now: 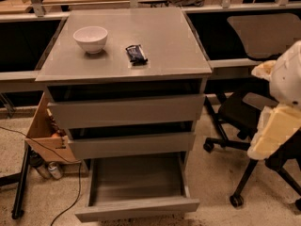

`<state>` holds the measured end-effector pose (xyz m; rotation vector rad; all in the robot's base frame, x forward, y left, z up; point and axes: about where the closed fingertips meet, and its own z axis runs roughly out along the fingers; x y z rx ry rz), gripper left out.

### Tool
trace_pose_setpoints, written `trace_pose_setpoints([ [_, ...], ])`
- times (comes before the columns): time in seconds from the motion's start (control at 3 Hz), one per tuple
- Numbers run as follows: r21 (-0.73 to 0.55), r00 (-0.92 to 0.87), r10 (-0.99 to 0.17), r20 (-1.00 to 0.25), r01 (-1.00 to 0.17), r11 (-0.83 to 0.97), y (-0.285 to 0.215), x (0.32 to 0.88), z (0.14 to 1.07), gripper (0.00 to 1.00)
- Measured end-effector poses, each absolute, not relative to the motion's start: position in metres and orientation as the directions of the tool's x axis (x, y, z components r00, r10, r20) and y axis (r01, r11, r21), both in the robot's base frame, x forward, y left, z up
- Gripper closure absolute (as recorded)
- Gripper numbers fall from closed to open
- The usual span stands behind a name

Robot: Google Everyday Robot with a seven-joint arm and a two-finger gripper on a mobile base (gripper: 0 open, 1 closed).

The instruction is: Close bottom drawer

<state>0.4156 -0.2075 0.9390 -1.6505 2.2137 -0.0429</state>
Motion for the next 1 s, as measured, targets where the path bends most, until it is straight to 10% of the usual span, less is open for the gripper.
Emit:
trace_pose_setpoints([
  [1.0,-0.11,-0.299,-0.79,-0.535,-0.903,0.416,-0.257,0.385,0.721,0.0],
])
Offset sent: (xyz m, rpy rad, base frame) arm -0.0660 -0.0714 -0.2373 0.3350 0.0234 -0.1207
